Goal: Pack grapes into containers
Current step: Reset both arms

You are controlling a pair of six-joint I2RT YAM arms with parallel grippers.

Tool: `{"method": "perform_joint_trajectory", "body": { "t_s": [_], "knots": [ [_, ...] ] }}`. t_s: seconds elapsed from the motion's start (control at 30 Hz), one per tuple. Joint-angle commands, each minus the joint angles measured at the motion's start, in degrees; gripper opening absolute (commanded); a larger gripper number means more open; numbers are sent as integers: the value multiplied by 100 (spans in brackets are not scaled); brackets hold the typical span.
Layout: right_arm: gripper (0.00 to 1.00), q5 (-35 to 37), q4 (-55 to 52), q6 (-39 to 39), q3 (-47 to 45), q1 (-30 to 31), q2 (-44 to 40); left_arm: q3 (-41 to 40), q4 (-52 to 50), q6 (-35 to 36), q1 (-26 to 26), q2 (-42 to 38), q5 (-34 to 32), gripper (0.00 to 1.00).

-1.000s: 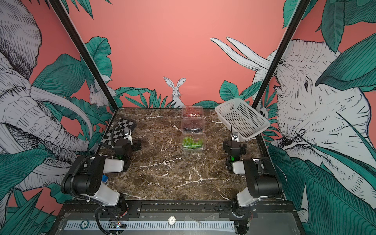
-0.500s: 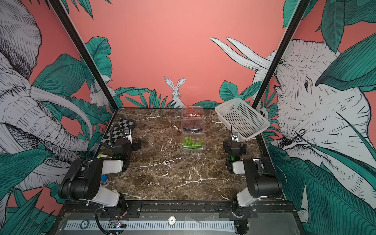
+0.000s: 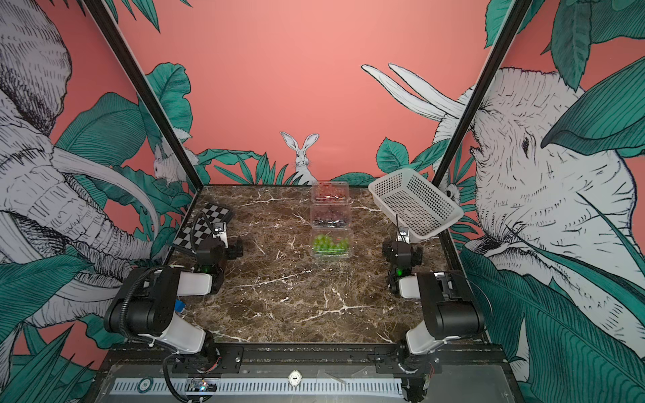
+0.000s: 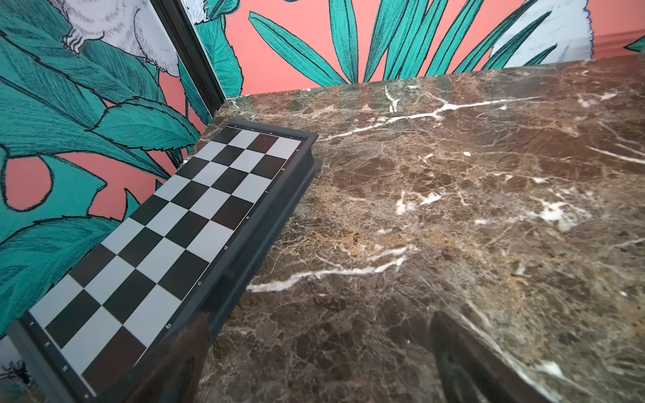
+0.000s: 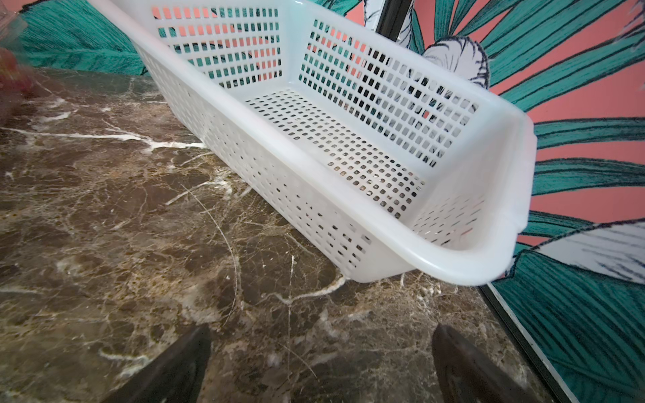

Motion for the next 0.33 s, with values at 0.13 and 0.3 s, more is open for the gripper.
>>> {"method": "perform_joint_trajectory", "body": {
  "t_s": [0.13,0.3],
  "knots": [
    [98,24,94,42,32,-14,-82,-20,141,56,-36,-40,-16,99],
    [98,22,97,42,32,-4,-82,-19,145,85,-61,-31,-46,100]
  ]
}}
